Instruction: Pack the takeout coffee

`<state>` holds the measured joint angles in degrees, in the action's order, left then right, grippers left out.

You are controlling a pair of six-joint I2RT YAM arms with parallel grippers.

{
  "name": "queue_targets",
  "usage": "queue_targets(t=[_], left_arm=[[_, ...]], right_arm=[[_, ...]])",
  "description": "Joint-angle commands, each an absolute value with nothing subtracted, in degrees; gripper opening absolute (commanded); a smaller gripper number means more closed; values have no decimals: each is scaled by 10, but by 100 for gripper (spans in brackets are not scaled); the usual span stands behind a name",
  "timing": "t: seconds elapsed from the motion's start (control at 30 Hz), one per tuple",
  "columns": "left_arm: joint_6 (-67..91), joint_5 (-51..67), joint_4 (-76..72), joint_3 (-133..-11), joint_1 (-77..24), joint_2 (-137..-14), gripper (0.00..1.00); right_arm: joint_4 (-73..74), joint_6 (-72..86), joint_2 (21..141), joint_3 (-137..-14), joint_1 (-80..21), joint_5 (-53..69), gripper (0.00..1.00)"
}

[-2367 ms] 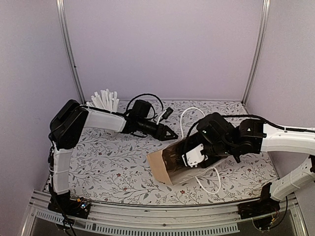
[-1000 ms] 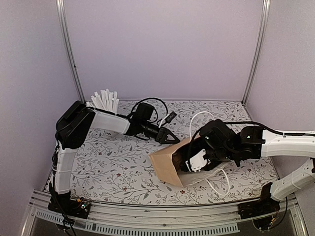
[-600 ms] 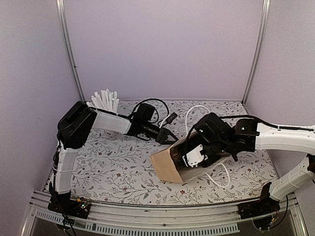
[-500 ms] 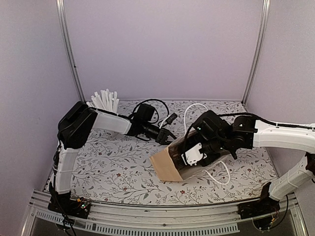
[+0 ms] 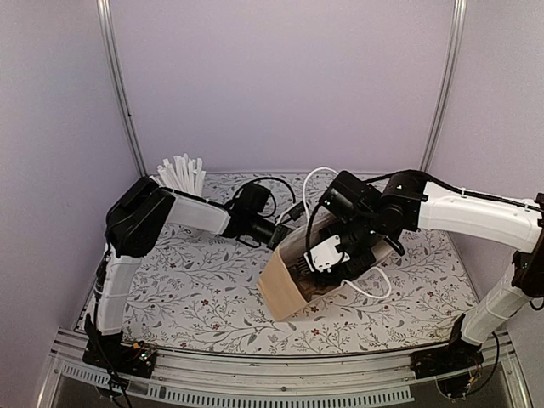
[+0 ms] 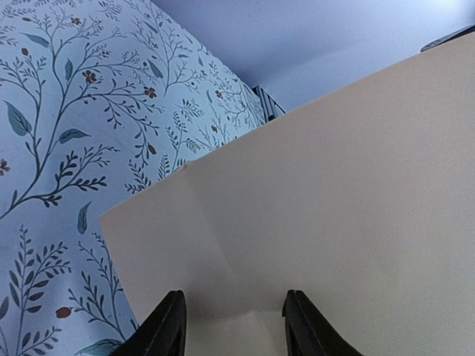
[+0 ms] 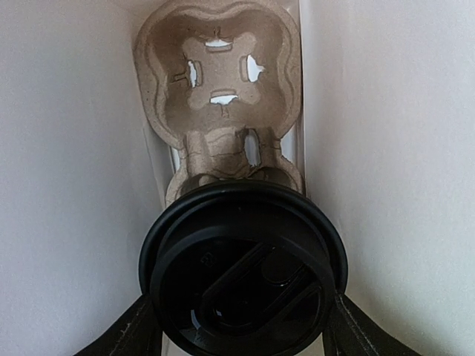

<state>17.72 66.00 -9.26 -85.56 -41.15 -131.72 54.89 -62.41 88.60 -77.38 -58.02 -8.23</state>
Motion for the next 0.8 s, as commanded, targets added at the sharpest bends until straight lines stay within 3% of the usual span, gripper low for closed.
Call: queue_targets(t=[0.0, 0.67, 0.77], left_arm=[[185, 706, -115, -851, -425, -1322, 48], [181, 742, -119, -843, -450, -1325, 47], [181, 731, -117, -840, -448, -1322, 50]], right_arm=[[585, -612, 906, -813, -571, -44, 31], [707, -602, 988, -896, -554, 61, 30], [709, -603, 996, -895, -551, 66, 30]])
